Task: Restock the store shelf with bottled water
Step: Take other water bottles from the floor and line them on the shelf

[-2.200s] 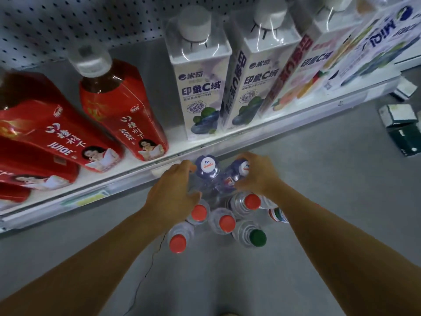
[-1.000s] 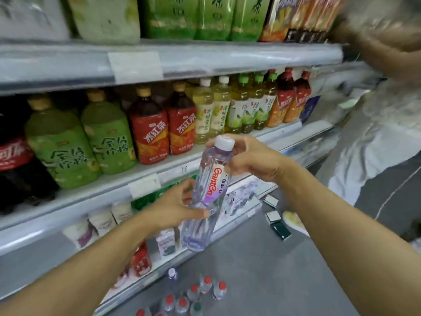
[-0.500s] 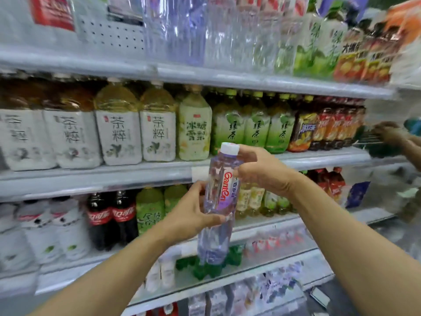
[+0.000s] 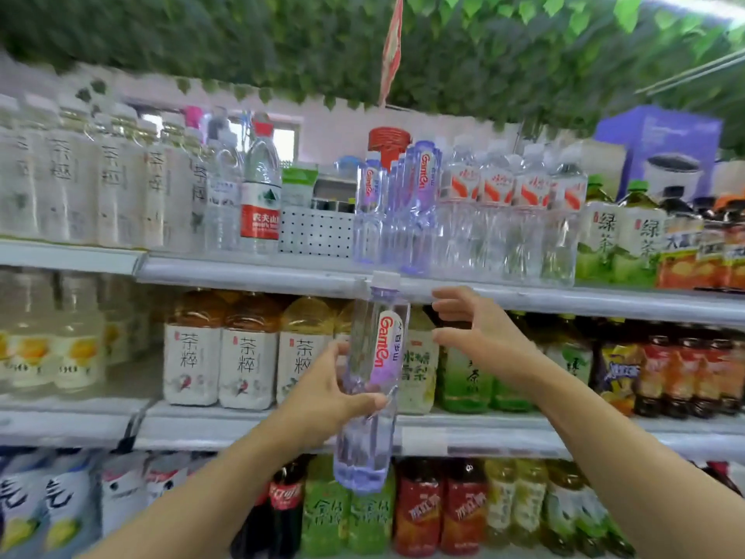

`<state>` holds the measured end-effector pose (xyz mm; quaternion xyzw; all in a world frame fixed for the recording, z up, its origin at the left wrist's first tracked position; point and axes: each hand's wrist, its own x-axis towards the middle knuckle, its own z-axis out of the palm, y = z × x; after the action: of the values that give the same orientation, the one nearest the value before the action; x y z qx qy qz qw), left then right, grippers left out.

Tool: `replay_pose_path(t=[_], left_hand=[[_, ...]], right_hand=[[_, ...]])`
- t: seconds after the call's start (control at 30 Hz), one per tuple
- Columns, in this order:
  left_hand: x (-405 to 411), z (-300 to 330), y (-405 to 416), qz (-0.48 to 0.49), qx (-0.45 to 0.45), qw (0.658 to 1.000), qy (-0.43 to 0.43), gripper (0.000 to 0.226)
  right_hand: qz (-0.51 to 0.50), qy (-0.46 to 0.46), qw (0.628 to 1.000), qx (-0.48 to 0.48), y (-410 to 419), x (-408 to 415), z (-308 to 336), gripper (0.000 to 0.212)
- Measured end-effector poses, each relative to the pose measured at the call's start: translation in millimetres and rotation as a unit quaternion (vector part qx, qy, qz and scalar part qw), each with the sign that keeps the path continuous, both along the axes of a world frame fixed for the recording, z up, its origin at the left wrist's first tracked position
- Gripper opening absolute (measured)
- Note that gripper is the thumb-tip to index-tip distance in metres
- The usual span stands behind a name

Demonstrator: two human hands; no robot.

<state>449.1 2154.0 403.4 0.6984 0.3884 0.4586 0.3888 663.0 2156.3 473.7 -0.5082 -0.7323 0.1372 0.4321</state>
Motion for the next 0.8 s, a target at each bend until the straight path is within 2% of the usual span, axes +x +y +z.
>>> replay_pose_path(t=[0.2,0.4,0.5,0.7,0.8], left_hand=[[-29.2,49.6,21.0,0.085,0.052,0.995,-0.006,0.052],[-47.1,113.0,45.9,0.069,0.082,0.993,-0.051,0.044],[-52.8,146.0,67.7,0.073,0.11,0.99,-0.056,0.041],[-49.0,202.6,118.8,0.052,0.146,0.986,-0.065,0.051],[-41.0,215.1,147.8,0.048,0.164,0.983,-0.07,0.034]], right_hand=[[-0.069,-0.16,0.98,0.098,35.8,-35.7,19.8,0.063],[-0.094,-0.247,0.957,0.119,78.2,-63.8,32.7,0.07],[-0.116,-0.255,0.95,0.139,97.2,-76.5,38.7,0.067],[-0.165,-0.273,0.934,0.162,125.1,-87.9,42.0,0.065],[-0.186,-0.294,0.922,0.172,136.2,-86.8,38.7,0.061]])
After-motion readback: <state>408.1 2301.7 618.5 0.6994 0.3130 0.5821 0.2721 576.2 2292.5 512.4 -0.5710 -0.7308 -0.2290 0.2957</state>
